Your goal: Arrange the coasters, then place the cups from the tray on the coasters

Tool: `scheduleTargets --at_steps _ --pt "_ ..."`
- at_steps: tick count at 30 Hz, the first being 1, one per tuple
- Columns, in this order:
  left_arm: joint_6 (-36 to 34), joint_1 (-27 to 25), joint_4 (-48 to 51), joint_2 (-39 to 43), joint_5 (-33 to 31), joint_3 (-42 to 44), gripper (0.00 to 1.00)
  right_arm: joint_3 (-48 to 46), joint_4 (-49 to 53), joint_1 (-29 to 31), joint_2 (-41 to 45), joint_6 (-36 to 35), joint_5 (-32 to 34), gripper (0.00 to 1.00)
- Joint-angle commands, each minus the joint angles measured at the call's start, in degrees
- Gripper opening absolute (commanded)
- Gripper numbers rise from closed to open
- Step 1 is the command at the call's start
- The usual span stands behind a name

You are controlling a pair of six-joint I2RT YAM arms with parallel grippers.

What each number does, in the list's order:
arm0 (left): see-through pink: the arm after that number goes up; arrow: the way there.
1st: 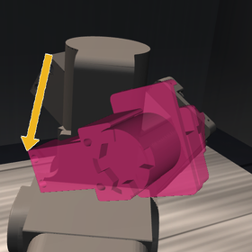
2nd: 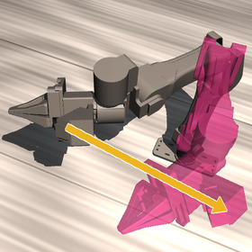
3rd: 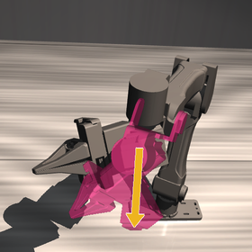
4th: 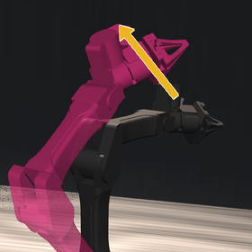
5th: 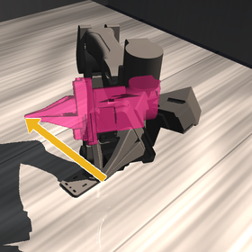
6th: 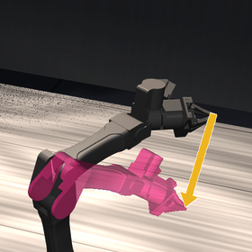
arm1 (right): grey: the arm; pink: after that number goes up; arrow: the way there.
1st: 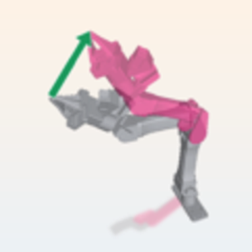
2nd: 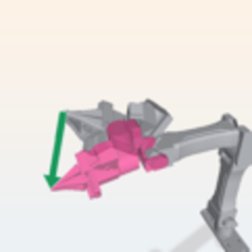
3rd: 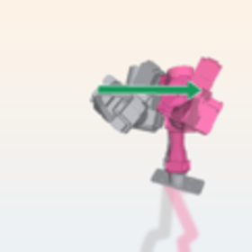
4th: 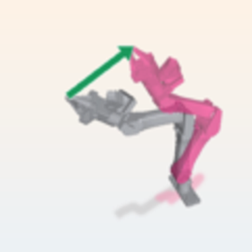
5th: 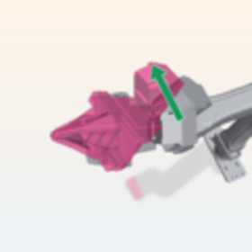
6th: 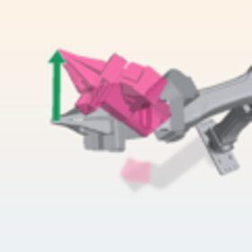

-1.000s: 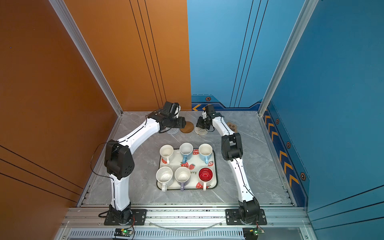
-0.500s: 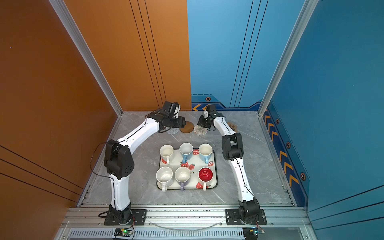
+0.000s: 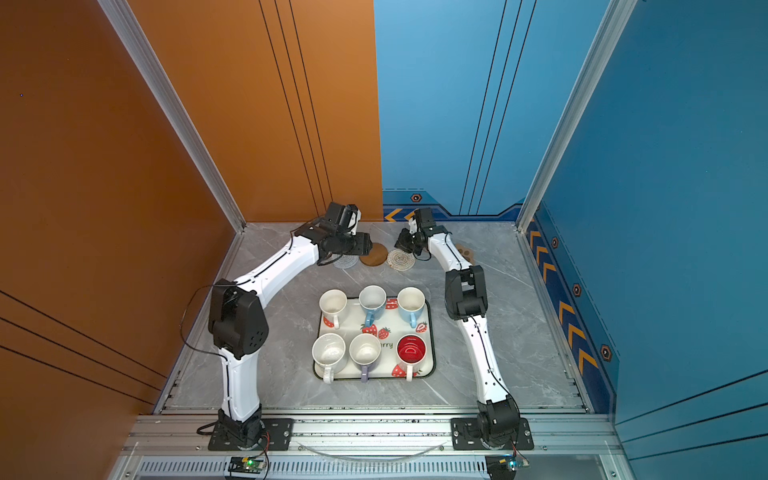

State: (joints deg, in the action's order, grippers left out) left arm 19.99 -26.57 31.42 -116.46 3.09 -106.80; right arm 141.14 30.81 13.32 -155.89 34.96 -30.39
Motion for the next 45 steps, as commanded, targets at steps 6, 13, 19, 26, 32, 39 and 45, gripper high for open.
scheduleTargets --at_steps 6,13,19,26,32,39,45 --pt "1.0 -0.2 -2.5 3.9 0.8 2.6 0.65 -9.2 2.2 -0.5 13.2 -5.7 1.6 0.0" --pt "2.0 -0.2 -6.2 5.7 2.4 5.6 0.65 -13.6 9.0 0.7 14.5 -10.1 4.2 0.0" --pt "2.0 0.0 -7.9 7.3 2.5 7.6 0.65 -14.5 9.1 1.4 12.1 -9.6 4.2 0.0" --pt "2.0 0.5 -9.2 9.1 2.2 9.7 0.65 -14.4 9.1 1.5 10.2 -9.2 4.4 0.0" --pt "2.0 0.6 -9.5 9.7 2.2 10.5 0.65 -14.3 9.1 1.1 8.2 -8.7 5.2 0.0" --pt "2.0 0.8 -9.7 9.9 2.2 10.7 0.65 -12.7 9.0 0.6 6.0 -8.1 6.0 0.0" --pt "2.0 0.9 -9.7 10.1 2.0 11.0 0.65 -10.3 9.0 0.1 4.0 -7.2 6.1 0.0"
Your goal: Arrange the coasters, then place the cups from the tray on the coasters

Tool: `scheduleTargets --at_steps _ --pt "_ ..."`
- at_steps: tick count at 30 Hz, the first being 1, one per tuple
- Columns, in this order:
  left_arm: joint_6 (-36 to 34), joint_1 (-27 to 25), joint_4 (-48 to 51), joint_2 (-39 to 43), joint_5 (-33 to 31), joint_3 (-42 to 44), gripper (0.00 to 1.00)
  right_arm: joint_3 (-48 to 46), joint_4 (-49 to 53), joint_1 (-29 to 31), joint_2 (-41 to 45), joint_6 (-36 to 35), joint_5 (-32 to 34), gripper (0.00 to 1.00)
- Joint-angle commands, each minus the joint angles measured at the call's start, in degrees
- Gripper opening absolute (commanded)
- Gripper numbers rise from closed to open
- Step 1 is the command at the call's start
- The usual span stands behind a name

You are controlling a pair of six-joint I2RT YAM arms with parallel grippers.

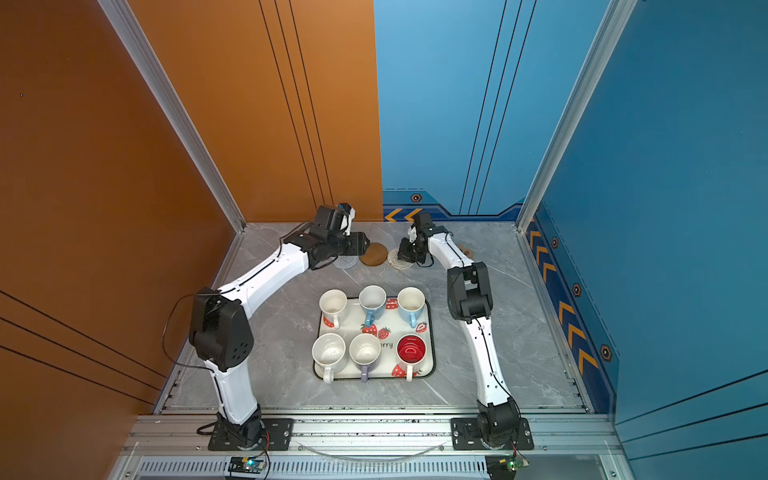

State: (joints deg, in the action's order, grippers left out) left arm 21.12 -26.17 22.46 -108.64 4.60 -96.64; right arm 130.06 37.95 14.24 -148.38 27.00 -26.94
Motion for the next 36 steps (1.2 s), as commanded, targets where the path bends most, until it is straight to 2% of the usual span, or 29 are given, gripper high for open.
scheduleTargets --at_steps 1,10,18,20,24,30,36 --pt "0.8 0.5 -0.7 2.2 0.5 0.8 0.65 1.3 1.9 -0.9 -3.8 0.8 2.4 0.0" --pt "1.0 0.5 -0.9 2.6 0.5 1.2 0.65 2.6 1.6 -1.0 -4.1 1.3 0.3 0.0" --pt "1.6 0.4 -1.9 3.2 0.8 1.8 0.65 4.1 1.1 -0.9 0.0 2.5 -1.6 0.0" --pt "1.9 0.4 -2.4 3.7 1.3 2.1 0.65 5.3 1.2 -1.0 1.0 2.8 -2.6 0.06" --pt "2.9 0.4 -4.0 4.7 3.0 2.8 0.65 7.3 1.2 -1.7 2.8 3.4 -4.2 0.07" --pt "3.8 0.5 -7.5 7.3 3.6 5.4 0.65 8.8 1.2 -4.0 4.5 2.8 -2.7 0.1" --pt "4.5 1.1 -11.1 10.1 3.7 8.6 0.65 12.3 0.5 -7.6 1.1 4.2 0.2 0.06"
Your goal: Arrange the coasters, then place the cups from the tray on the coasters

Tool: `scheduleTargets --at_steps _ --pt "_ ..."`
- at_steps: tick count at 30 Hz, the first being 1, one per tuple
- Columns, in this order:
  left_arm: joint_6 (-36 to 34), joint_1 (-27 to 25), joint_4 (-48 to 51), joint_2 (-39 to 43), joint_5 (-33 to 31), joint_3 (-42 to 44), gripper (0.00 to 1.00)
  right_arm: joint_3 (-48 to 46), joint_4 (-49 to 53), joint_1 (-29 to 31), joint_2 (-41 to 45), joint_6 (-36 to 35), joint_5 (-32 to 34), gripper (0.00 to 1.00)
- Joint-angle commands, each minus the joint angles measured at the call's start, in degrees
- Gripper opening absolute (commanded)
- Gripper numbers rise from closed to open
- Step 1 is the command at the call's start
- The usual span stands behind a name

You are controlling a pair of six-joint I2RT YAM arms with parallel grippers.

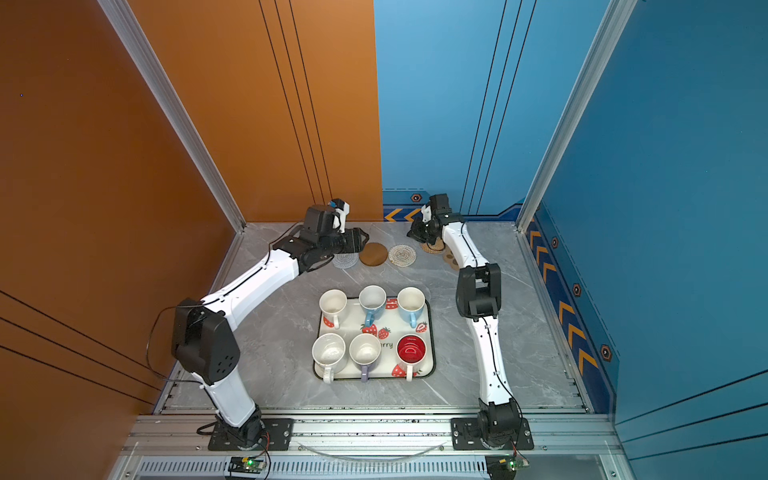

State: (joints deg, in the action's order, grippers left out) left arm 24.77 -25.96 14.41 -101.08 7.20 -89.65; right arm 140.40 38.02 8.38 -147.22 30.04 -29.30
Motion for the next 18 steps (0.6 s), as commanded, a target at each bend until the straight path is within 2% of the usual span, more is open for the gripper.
scheduleTargets --at_steps 1,3,18 --pt "1.0 1.0 -3.1 2.9 1.1 2.2 0.65 2.5 -0.2 -2.3 -0.9 1.8 2.8 0.06" --pt "1.2 1.2 -5.6 3.5 1.1 3.0 0.65 3.3 -1.7 -3.2 -2.5 2.6 2.6 0.06" --pt "1.2 2.0 -5.2 4.0 1.9 2.7 0.65 5.6 -6.6 -6.7 -9.9 6.4 4.0 0.0"
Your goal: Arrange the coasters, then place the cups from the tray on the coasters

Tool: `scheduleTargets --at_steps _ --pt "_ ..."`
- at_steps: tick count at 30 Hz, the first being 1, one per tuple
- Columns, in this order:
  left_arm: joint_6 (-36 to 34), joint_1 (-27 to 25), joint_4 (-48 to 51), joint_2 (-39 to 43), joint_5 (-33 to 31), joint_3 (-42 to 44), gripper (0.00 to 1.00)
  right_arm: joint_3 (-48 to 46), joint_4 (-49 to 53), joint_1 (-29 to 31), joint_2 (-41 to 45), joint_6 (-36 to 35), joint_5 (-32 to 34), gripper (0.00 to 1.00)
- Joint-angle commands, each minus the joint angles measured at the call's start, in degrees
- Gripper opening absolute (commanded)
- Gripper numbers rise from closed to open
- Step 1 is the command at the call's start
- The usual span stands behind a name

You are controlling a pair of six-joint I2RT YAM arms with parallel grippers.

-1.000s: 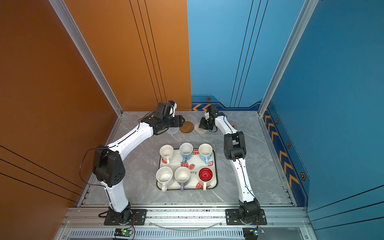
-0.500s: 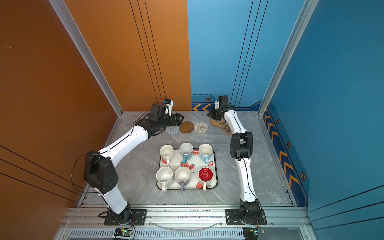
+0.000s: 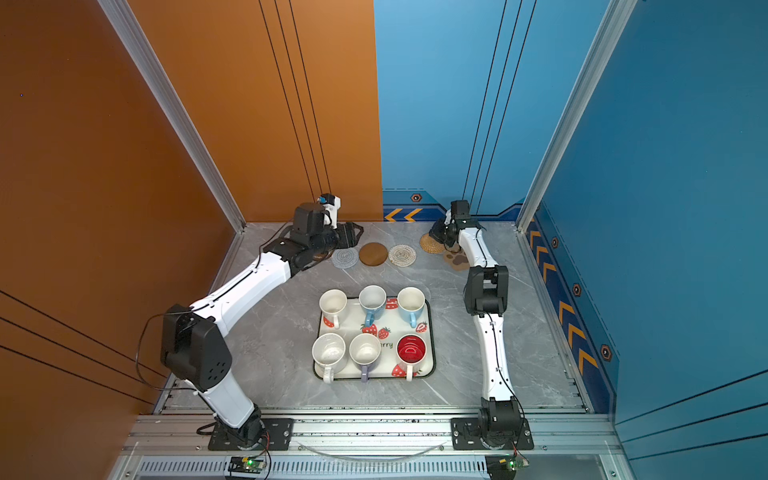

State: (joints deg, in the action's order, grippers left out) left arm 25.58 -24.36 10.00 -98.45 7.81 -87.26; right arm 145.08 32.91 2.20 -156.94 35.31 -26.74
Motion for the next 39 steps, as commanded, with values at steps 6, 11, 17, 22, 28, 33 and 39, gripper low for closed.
scheduleTargets --at_steps 6,11,17,22,28,33,39 --pt "0.7 0.4 -0.9 1.1 1.4 0.4 0.65 0.6 -0.9 -0.7 -1.4 1.6 1.4 0.0" --pt "0.9 0.4 -0.9 1.4 1.5 0.9 0.65 0.2 2.2 -0.6 -1.9 0.7 2.4 0.0" --pt "0.9 0.4 -0.9 2.0 1.7 1.9 0.65 -4.3 3.7 0.1 0.3 -1.0 4.4 0.0" --pt "0.7 0.3 -1.0 3.2 1.6 2.9 0.65 -6.9 4.5 0.5 1.4 -1.1 4.0 0.0" --pt "0.5 0.4 -1.8 5.5 0.8 4.9 0.65 -10.8 4.5 1.3 3.7 -1.5 3.1 0.0" --pt "0.5 0.4 -2.4 6.4 0.9 6.0 0.65 -14.4 4.5 1.8 5.7 -2.3 2.9 0.0" --pt "0.4 0.4 -2.6 7.1 1.0 6.6 0.65 -18.1 4.5 2.0 7.8 -3.1 3.2 0.0"
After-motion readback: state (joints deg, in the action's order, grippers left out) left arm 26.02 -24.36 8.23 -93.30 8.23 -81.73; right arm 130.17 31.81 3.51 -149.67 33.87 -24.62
